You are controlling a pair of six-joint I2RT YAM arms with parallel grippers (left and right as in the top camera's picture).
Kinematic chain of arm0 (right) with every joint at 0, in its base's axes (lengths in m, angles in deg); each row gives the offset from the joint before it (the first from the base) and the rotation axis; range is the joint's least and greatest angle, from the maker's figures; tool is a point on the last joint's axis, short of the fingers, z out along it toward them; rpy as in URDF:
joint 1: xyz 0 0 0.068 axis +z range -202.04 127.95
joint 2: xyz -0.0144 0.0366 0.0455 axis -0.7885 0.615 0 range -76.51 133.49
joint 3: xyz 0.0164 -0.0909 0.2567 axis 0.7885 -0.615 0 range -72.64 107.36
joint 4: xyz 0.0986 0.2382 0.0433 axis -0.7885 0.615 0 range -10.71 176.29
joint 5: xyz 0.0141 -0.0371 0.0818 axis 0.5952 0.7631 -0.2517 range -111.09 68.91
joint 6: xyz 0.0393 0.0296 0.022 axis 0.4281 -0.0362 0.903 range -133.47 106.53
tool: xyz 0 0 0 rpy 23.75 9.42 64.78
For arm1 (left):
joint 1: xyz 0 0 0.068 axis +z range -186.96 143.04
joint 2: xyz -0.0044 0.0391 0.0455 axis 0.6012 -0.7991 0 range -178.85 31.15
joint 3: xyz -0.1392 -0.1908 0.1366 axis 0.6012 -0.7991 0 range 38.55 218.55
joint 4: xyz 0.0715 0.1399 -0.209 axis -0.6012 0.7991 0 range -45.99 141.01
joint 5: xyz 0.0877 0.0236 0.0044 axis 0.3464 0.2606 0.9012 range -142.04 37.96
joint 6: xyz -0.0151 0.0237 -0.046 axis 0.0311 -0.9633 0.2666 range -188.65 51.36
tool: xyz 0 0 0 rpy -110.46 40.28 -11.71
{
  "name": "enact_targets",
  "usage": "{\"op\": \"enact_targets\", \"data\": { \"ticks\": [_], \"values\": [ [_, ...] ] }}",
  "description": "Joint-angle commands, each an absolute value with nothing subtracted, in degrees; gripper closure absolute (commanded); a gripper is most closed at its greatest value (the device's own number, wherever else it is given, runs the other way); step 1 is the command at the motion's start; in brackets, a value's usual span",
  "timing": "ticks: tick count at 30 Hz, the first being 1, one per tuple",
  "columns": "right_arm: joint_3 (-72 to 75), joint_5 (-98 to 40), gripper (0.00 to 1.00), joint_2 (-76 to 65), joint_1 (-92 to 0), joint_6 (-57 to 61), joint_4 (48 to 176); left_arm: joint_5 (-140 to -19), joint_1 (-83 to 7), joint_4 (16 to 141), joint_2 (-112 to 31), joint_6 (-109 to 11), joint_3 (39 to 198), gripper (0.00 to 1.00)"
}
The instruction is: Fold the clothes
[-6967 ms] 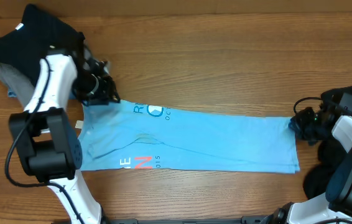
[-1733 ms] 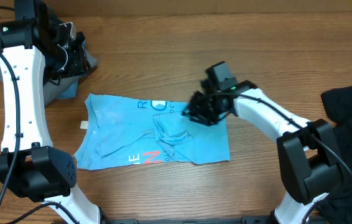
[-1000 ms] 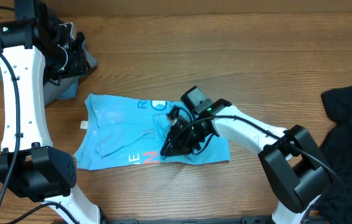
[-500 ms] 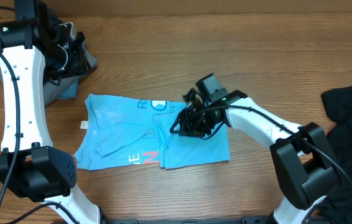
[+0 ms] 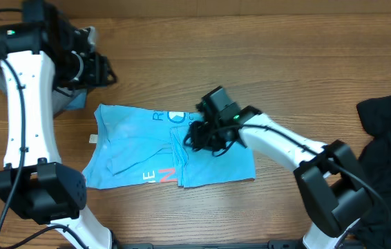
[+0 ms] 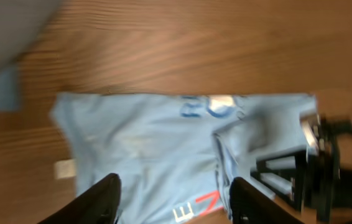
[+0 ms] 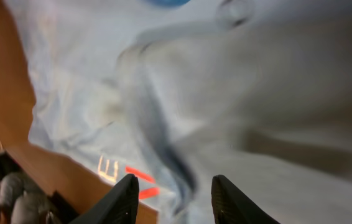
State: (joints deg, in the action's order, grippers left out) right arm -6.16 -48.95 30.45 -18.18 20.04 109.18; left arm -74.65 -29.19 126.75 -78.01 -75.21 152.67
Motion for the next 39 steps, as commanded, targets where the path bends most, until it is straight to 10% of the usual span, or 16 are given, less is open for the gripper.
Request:
{"op": "enact_targets", "data": {
  "ticks": [1, 9, 27, 39],
  "values": [
    [-3.08, -46.80, 0.58, 24.29, -25.24, 20.66, 112.77, -80.88, -34.63, 126.10, -77.18, -80.15, 146.25, 0.37],
    [-2.90, -46.80, 0.48, 10.69, -38.18, 20.63, 122.34, -82.50, -46.91, 112.83, -77.55, -80.41, 129.42, 0.28],
    [-2.92, -46.56, 0.47, 3.00, -45.65, 14.97, 133.64, -74.32, -52.36, 105.03, -89.90, -74.86, 123.76, 0.53],
    [-2.92, -44.49, 0.47, 3.00, -45.65, 15.00, 133.71, -73.60, -52.29, 104.09, -89.90, -74.84, 124.06, 0.96]
  ]
}}
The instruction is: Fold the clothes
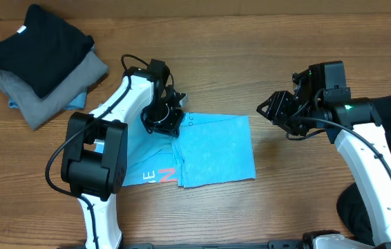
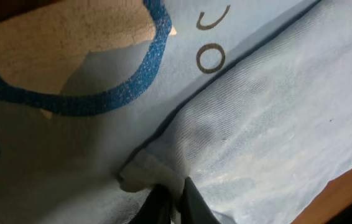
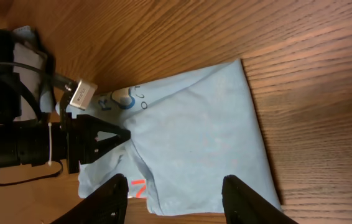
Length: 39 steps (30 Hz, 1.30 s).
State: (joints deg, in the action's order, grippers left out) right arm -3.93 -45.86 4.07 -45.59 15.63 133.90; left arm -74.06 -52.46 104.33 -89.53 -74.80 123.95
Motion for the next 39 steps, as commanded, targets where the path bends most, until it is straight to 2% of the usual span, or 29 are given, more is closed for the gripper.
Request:
{"op": "enact_targets", "data": {
  "ticks": [1, 9, 17, 18, 19, 20, 21, 23, 24, 26, 31, 39],
  "values": [
    [-2.90, -44.42, 0.47, 3.00, -45.65, 14.97, 133.71, -72.79, -52.20, 104.59, -89.90, -74.75, 124.83, 0.96],
    [-2.92, -43.59, 0.47, 3.00, -45.65, 15.00, 133.97, -71.74, -51.18, 110.64, -89.90, -74.84, 134.79, 0.96],
    [-2.92, -43.57, 0.48, 3.00, -45.65, 14.97, 133.93, -67.18, -51.13, 108.65, -89.92, -74.84, 136.43, 0.95],
    [-2.90, -43.57, 0.48, 3.00, -45.65, 14.97, 133.90, -66.56, -51.18, 108.33, -89.92, -74.82, 136.43, 0.93],
    [-2.90, -43.57, 0.48, 3.00, -45.65, 14.97, 133.90, -66.13, -51.18, 108.24, -89.92, -74.82, 136.43, 0.87],
    [-2.92, -43.59, 0.48, 3.00, -45.65, 14.97, 133.95, -65.73, -51.18, 108.33, -89.92, -74.58, 136.43, 0.78],
    [-2.92, -43.55, 0.47, 3.00, -45.65, 14.97, 134.08, -65.17, -51.18, 108.65, -89.92, -74.14, 136.43, 0.64],
    [-2.92, -42.87, 0.47, 3.00, -45.65, 14.97, 134.45, -63.99, -51.15, 109.44, -89.92, -73.68, 136.43, 0.51],
    [-2.92, -40.82, 0.42, 3.00, -45.65, 15.00, 135.63, -63.37, -51.07, 110.36, -89.92, -73.29, 136.43, 0.45],
    [-2.92, -36.71, 0.38, 3.11, -45.65, 15.00, 138.06, -63.42, -50.83, 111.54, -89.92, -73.29, 136.45, 0.42],
    [-5.63, -33.25, 0.33, 4.59, -45.70, 15.02, 143.19, -63.44, -50.24, 115.12, -89.92, -73.31, 136.45, 0.42],
    [-21.94, -47.50, 0.51, 6.45, -45.26, 13.05, 134.69, -58.72, -49.82, 120.48, -89.92, -72.31, 136.41, 0.42]
  ]
}}
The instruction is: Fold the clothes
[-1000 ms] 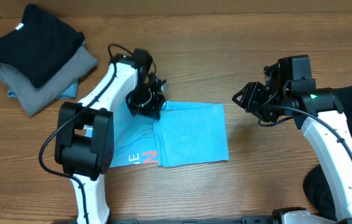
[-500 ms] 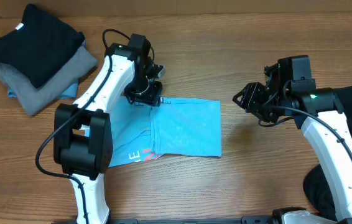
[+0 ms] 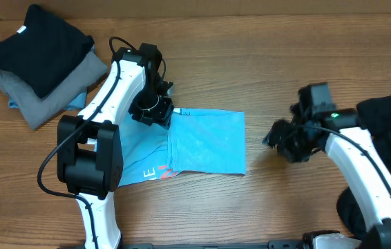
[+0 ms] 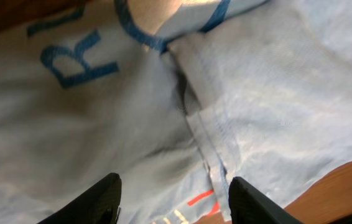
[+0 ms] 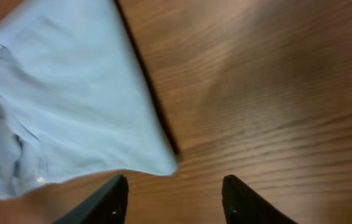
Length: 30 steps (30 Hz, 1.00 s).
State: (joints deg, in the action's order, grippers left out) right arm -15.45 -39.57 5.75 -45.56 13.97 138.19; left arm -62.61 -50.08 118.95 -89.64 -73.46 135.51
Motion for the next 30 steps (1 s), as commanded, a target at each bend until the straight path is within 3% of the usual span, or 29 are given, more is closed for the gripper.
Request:
{"op": "enact_targets", "data": {
  "ticks": [1, 5, 10, 18, 28, 30],
  "values": [
    [-24.26, -49.82, 0.52, 6.47, -45.26, 13.03, 132.22, -57.91, -49.67, 121.33, -89.92, -71.93, 136.41, 0.42],
    [-32.76, -58.56, 0.51, 6.52, -45.26, 11.54, 120.48, -53.84, -48.09, 125.02, -89.92, -68.66, 136.37, 0.44],
    [-40.37, -59.18, 0.44, 6.54, -45.26, 12.04, 108.62, -53.93, -44.36, 126.49, -89.92, -66.45, 134.38, 0.48],
    [-45.57, -59.37, 0.56, 6.58, -45.26, 13.77, 98.26, -56.14, -40.01, 120.87, -89.92, -66.47, 123.69, 0.55],
    [-46.86, -61.25, 0.59, 8.83, -44.17, 13.75, 92.38, -56.14, -38.85, 116.06, -89.92, -65.81, 118.33, 0.56],
    [-46.86, -61.27, 0.67, 10.17, -43.01, 13.77, 91.17, -56.14, -38.85, 115.87, -89.92, -65.81, 118.33, 0.56]
  ]
}}
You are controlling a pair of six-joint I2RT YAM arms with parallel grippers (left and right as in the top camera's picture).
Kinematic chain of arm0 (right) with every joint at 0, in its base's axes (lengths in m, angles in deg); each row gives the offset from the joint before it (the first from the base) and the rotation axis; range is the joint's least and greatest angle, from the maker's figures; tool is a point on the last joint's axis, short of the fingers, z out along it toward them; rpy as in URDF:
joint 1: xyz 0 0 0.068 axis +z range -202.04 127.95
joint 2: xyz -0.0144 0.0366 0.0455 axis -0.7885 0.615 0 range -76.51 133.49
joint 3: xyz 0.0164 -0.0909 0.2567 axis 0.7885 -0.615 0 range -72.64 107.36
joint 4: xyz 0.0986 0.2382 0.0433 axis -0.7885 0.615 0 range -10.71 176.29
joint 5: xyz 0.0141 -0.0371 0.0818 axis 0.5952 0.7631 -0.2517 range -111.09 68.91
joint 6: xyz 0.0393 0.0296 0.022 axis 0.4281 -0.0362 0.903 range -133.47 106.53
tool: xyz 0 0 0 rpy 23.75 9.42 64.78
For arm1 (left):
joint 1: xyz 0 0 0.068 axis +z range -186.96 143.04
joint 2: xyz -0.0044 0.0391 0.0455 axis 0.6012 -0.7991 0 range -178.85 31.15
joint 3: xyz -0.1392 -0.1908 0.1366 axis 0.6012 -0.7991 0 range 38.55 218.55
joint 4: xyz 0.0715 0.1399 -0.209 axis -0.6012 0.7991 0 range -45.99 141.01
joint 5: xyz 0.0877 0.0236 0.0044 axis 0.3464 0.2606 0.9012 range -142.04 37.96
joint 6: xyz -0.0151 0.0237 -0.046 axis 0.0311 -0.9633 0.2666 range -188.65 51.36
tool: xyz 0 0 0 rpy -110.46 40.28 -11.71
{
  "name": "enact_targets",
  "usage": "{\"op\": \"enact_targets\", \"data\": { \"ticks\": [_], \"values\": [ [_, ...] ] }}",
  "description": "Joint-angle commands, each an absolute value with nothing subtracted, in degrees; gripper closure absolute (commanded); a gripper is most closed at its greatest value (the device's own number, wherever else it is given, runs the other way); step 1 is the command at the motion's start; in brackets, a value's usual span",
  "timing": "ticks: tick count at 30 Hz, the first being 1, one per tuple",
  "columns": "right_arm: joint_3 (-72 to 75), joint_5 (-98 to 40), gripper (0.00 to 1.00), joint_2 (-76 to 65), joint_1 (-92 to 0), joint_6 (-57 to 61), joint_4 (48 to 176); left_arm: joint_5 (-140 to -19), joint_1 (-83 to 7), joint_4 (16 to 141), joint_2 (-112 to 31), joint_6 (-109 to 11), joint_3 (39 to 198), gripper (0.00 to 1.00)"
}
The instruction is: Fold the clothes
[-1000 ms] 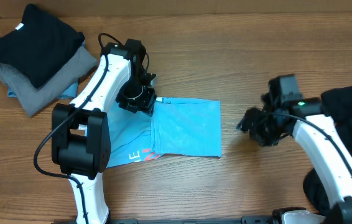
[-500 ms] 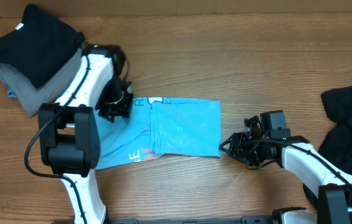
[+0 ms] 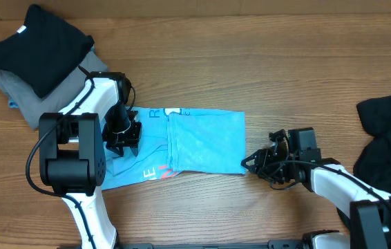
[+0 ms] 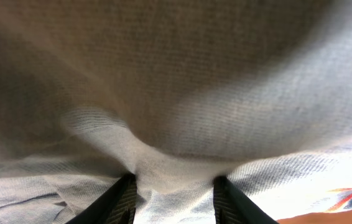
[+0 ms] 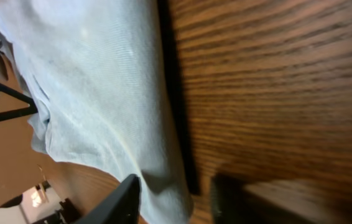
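Observation:
A light blue shirt point(image 3: 202, 142) with printed letters lies on the table, its right part folded over the middle. My left gripper point(image 3: 121, 133) is down on the shirt's left part. In the left wrist view cloth point(image 4: 182, 93) fills the frame and bulges between the spread fingers of the left gripper point(image 4: 175, 200). My right gripper point(image 3: 252, 164) sits low at the shirt's lower right corner. The right wrist view shows the right gripper point(image 5: 176, 200) open, with that corner point(image 5: 163, 186) lying between its fingers.
A stack of folded clothes point(image 3: 36, 48), black on grey, rests at the back left. A crumpled black garment point(image 3: 385, 145) lies at the right edge. Bare wooden table point(image 3: 285, 76) stretches behind and to the right of the shirt.
My left gripper has gone from the fold at the shirt's top middle to its left part, down on the cloth. My right gripper has moved from right of the shirt to its lower right corner.
First my right gripper was on the shirt's middle fold and the left arm was up by the stack. Then the left gripper was shut on the fold edge, the right open off to the right. Later the left was open above the fold. Now both are at the shirt's ends.

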State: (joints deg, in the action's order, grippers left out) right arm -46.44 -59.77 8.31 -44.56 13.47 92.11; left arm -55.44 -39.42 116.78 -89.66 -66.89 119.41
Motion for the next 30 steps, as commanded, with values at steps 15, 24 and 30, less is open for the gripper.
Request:
{"op": "enact_targets", "data": {
  "ticks": [15, 24, 30],
  "values": [
    [-36.02, -46.61, 0.96, 7.65, -46.50, 9.62, 114.17, -53.25, -38.74, 114.77, -89.92, -65.57, 118.49, 0.57],
    [-27.56, -47.35, 0.69, 5.69, -47.07, 7.87, 121.23, -55.44, -38.74, 122.88, -89.86, -65.86, 128.78, 0.53],
    [-24.56, -55.26, 0.60, 5.25, -46.92, 6.19, 121.18, -77.86, -39.96, 119.15, -89.88, -78.14, 132.39, 0.36]
  ]
}}
